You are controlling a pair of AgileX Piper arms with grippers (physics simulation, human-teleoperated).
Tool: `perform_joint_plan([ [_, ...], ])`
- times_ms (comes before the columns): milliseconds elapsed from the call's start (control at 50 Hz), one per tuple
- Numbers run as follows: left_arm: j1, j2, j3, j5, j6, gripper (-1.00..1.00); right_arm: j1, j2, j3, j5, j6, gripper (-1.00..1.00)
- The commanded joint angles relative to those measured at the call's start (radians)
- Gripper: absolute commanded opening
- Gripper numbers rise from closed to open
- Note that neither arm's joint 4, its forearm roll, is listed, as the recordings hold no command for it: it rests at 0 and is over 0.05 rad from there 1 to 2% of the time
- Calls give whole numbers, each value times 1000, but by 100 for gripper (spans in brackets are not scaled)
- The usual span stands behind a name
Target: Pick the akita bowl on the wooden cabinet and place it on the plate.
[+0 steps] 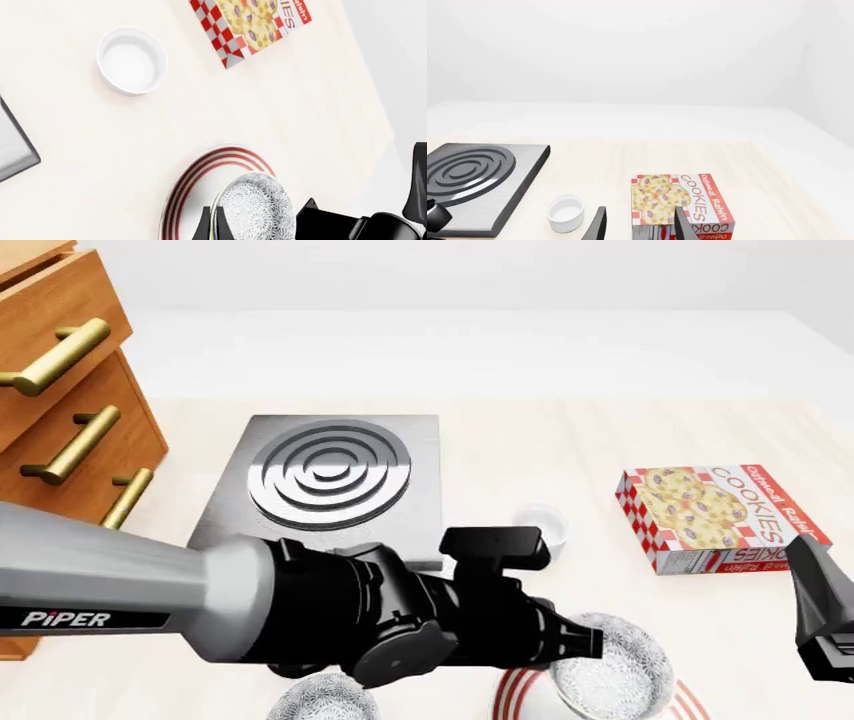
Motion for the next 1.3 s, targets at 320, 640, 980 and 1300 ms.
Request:
perform_joint_plan([
  [320, -16, 30, 4, -35, -17, -100, 0, 0, 0, 0, 0, 100],
  [640, -13, 40, 23, -59, -19, -100, 0, 0, 0, 0, 0, 100],
  [980, -19, 59, 22, -73, -29, -100, 0, 0, 0, 0, 0, 100],
  [1300, 87, -2, 1, -46, 135, 100, 0, 0, 0, 0, 0, 100],
])
